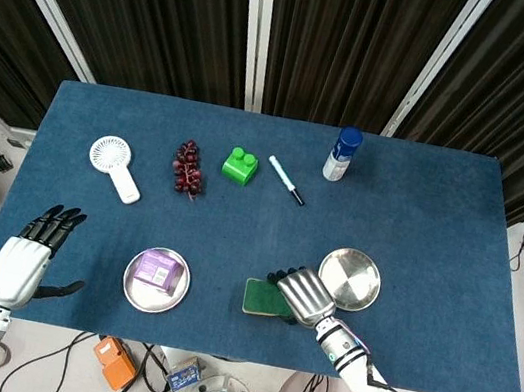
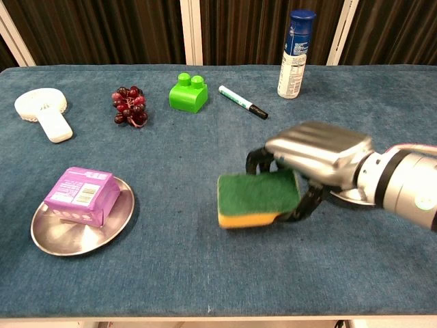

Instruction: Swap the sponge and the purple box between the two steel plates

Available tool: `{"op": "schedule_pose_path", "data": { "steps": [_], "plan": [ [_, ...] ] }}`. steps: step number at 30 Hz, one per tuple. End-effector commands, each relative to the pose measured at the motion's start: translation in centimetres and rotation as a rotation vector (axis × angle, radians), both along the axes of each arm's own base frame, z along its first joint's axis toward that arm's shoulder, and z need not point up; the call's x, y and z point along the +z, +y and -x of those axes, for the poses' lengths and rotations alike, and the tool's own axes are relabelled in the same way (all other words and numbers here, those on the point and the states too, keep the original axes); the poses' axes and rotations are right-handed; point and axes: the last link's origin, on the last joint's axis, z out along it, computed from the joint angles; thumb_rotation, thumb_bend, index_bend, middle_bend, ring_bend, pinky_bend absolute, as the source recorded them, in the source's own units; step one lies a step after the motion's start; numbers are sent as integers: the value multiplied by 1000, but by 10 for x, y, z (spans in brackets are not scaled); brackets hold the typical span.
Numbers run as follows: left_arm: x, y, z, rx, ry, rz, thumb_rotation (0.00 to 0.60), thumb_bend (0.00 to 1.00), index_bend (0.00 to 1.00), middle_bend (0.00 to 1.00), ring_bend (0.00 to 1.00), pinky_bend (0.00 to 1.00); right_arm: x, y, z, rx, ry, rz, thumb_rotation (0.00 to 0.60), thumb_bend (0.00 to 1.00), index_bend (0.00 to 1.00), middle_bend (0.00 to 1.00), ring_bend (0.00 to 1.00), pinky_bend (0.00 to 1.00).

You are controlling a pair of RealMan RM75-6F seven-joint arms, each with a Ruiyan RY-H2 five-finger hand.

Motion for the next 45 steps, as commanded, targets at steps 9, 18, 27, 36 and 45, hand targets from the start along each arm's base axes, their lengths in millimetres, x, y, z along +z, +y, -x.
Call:
{"op": "schedule_pose_path", "data": {
  "steps": [9, 18, 27, 36, 45],
  "plan": [
    [5, 2, 8, 15, -16, 25, 600, 62, 92, 78, 50, 196, 80, -35, 100, -209, 89, 227, 600, 447, 633, 555, 545, 603],
    [-2, 5, 9, 13, -2, 38, 600, 61, 93, 79, 50, 196, 58, -36, 127, -274, 104, 101, 600, 414, 80, 214, 219, 392],
    [0, 3, 11, 3, -3, 11, 600, 55, 92, 78, 50, 189, 68, -27, 125, -274, 51, 70, 523, 182, 0, 0, 0, 220],
    [4, -12, 16, -14, 7, 19, 600, 55, 92, 79, 50, 186, 138, 32, 138, -159, 1, 283, 499, 179, 0, 0, 0, 117],
    [10, -39, 39, -23, -2, -34, 600, 56, 93, 78, 45, 132, 197, 150, 192, -331, 91, 549, 502, 179, 0, 0, 0, 50]
  ]
}}
